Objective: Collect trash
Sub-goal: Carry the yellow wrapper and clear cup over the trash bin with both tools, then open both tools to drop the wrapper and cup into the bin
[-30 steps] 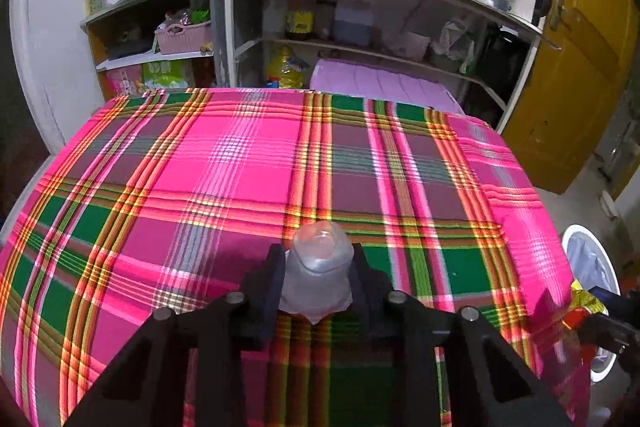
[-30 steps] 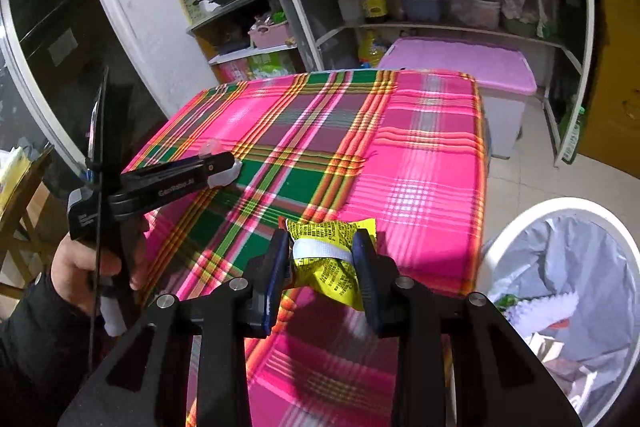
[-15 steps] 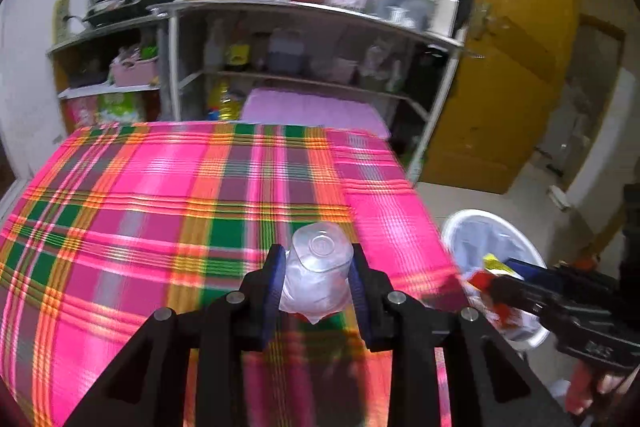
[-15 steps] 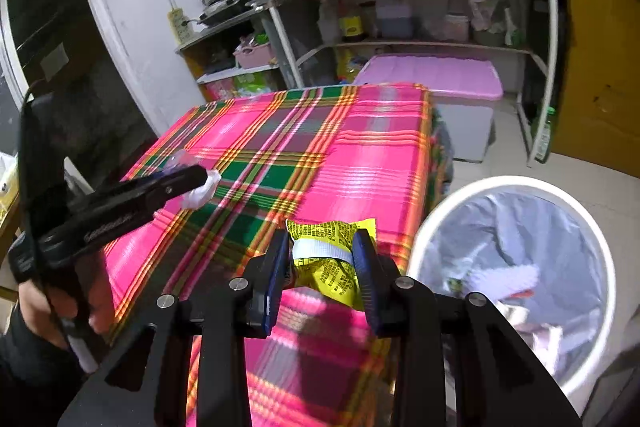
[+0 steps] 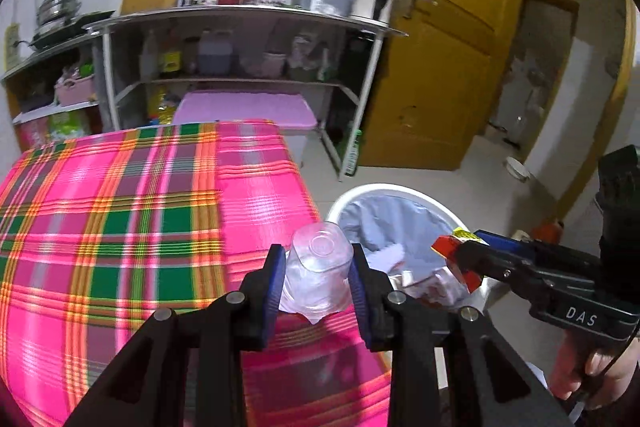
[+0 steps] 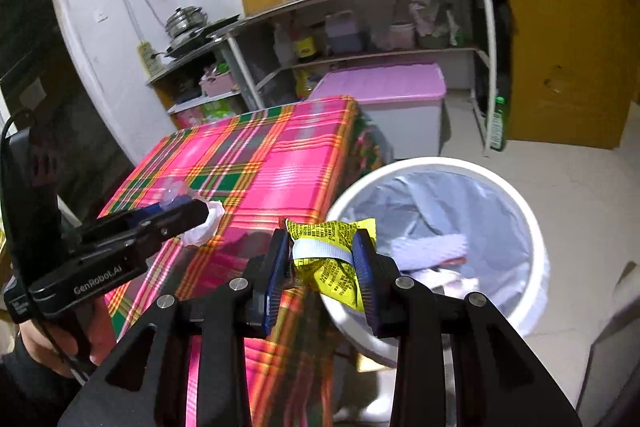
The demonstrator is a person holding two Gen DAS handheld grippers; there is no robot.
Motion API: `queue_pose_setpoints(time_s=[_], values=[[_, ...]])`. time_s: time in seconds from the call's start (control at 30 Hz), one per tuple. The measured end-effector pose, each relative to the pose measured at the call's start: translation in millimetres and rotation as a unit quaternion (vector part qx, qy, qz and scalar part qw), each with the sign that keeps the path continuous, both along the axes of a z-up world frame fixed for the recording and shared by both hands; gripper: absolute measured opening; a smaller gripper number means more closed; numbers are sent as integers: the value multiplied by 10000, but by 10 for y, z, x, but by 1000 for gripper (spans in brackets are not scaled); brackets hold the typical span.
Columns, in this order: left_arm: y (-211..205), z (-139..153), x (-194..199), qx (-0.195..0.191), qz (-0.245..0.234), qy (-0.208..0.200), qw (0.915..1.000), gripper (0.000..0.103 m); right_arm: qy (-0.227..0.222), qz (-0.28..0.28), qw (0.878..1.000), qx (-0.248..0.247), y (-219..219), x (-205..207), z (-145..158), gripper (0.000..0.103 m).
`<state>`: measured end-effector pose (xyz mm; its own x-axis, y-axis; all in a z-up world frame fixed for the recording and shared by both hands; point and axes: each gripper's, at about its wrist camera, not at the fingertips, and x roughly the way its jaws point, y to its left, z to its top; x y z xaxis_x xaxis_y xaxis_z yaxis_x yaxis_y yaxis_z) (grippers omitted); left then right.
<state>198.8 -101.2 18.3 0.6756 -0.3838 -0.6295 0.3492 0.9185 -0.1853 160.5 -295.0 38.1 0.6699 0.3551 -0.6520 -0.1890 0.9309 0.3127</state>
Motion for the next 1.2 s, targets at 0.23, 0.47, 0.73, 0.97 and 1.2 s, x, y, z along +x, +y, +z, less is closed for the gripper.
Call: queue_pose_setpoints(time_s=[0.23, 0.47, 0.73, 0.97, 1.2], values=[[-389, -98, 25, 21, -327, 77, 9994, 32, 126, -296, 9995, 66, -350, -8, -117, 34], [-689, -193, 112, 7, -547, 156, 9984, 32, 227, -487, 9985, 68, -566, 49, -210, 34], [-875, -302, 287, -148, -697, 311, 9970, 32, 358, -595, 9976, 58, -694, 145, -334, 37], [-917, -366, 359, -246, -697, 457, 9962, 37, 331, -619, 9975, 37, -720, 144, -332, 43], [-860, -312, 290, -256, -658, 384, 9968, 37, 215, -681, 9974, 21, -718, 55, -246, 43]])
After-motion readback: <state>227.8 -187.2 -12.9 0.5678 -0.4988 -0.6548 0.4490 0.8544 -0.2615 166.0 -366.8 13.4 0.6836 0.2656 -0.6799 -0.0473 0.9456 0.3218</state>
